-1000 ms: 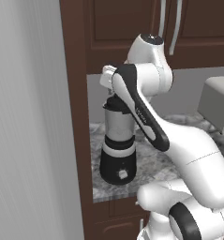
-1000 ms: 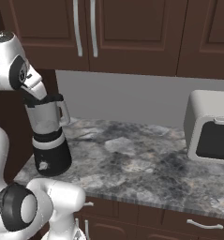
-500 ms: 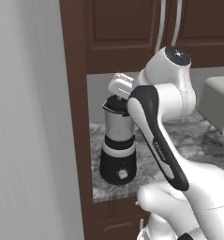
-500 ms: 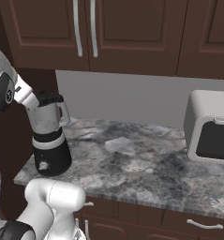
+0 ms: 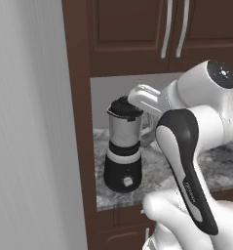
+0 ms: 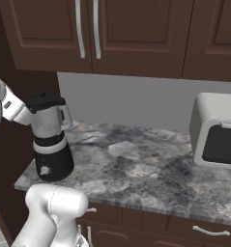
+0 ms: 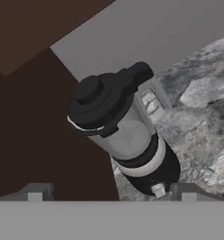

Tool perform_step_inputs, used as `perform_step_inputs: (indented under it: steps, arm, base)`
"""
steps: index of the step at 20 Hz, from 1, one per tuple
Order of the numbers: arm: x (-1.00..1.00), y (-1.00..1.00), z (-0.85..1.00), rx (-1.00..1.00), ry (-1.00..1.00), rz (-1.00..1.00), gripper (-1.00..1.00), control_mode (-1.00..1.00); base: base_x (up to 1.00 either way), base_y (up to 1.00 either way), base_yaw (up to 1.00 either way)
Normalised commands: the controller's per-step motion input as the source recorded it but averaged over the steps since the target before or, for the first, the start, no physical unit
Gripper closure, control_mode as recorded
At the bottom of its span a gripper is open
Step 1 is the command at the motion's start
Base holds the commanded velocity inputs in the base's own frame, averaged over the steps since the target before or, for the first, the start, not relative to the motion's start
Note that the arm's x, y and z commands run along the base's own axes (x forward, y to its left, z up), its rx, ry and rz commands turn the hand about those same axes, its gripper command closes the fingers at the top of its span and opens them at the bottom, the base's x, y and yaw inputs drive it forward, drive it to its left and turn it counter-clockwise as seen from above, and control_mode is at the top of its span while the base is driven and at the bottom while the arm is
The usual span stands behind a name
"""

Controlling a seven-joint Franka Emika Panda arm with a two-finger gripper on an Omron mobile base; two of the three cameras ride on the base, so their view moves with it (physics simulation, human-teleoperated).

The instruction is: Close the lid blender by securely placing the lid on top.

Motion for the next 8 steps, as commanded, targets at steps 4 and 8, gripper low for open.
perform_step_inputs:
  steps: [4,8]
  arm:
    - [-0.65,-0.35,0.08,0.0,-0.03,0.0,-1.0,-1.0]
    - [-0.43,-0.29,0.01,0.0,-0.04,0.0,-1.0,-1.0]
  base:
    - [0.0,0.0,0.0]
    - [0.0,0.0,0.0]
